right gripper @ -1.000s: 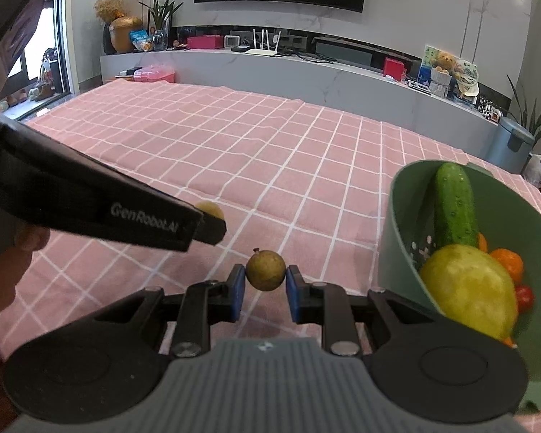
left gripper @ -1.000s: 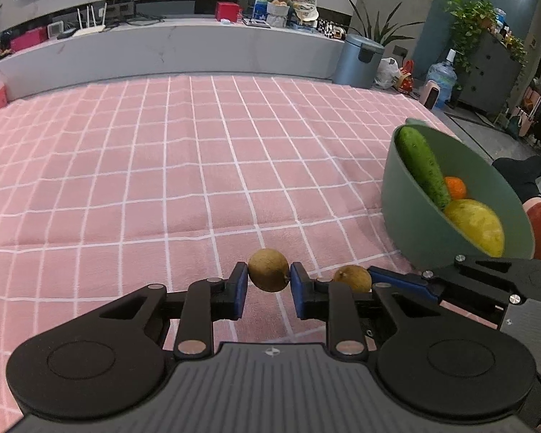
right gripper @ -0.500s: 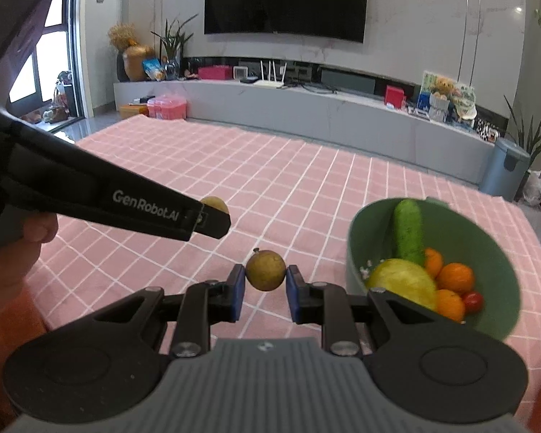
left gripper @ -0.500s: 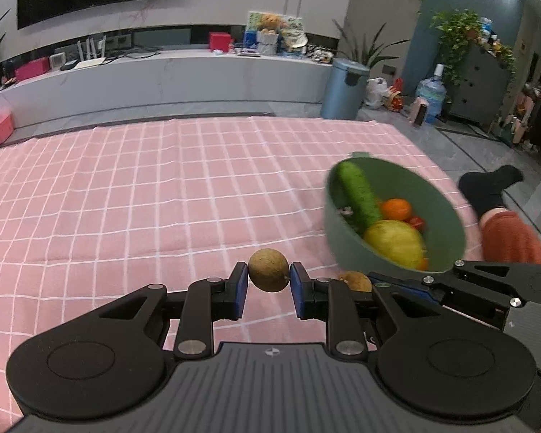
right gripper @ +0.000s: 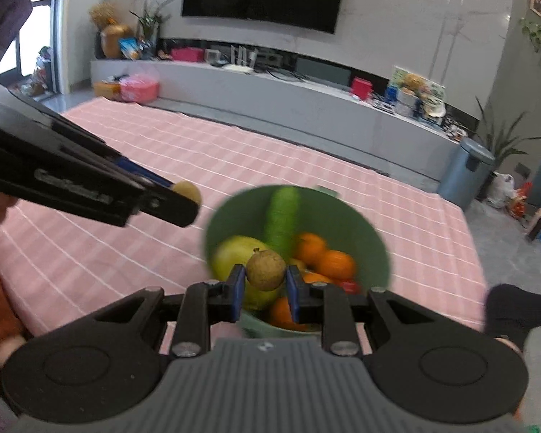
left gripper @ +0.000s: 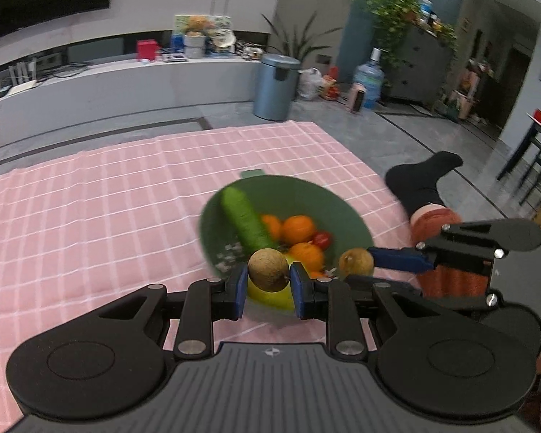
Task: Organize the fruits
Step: 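Carry both kiwis into the colander and open both tools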
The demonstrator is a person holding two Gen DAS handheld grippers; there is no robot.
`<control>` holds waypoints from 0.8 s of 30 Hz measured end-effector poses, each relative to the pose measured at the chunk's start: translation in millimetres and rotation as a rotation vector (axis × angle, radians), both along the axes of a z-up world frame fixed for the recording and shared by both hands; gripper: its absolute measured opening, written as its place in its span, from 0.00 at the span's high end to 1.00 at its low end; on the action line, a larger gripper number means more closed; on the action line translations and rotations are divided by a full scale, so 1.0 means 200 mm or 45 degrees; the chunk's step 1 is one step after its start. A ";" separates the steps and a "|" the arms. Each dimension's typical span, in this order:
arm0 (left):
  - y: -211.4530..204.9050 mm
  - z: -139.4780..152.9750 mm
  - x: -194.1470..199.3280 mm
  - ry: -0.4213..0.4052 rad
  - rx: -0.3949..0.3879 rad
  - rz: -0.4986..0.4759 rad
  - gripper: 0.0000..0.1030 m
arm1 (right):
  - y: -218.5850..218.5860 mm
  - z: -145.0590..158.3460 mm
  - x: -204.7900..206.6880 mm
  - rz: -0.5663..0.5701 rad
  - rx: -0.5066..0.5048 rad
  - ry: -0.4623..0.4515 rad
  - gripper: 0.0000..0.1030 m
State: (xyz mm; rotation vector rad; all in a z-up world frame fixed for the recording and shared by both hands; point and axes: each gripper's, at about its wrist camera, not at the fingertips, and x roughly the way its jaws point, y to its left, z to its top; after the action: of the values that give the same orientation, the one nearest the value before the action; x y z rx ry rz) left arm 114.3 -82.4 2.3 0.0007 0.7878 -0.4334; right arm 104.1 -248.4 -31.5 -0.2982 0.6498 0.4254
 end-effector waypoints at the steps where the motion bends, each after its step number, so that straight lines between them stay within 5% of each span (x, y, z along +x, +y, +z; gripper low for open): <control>1: -0.02 -0.01 0.03 0.012 -0.003 -0.009 0.73 | -0.03 0.00 0.03 -0.011 -0.012 0.010 0.81; 7: -0.14 -0.11 0.22 0.105 0.000 -0.069 0.73 | -0.15 -0.06 0.20 -0.064 -0.048 0.106 0.81; 24: -0.38 -0.29 0.40 0.249 0.236 -0.226 0.73 | -0.12 -0.21 0.45 0.083 -0.220 0.287 0.81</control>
State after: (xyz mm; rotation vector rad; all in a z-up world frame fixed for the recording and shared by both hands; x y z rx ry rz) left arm 195.1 -158.0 -54.9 0.2046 1.0229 -0.5323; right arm 194.6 -271.7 -73.8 -0.4399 0.9019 0.4701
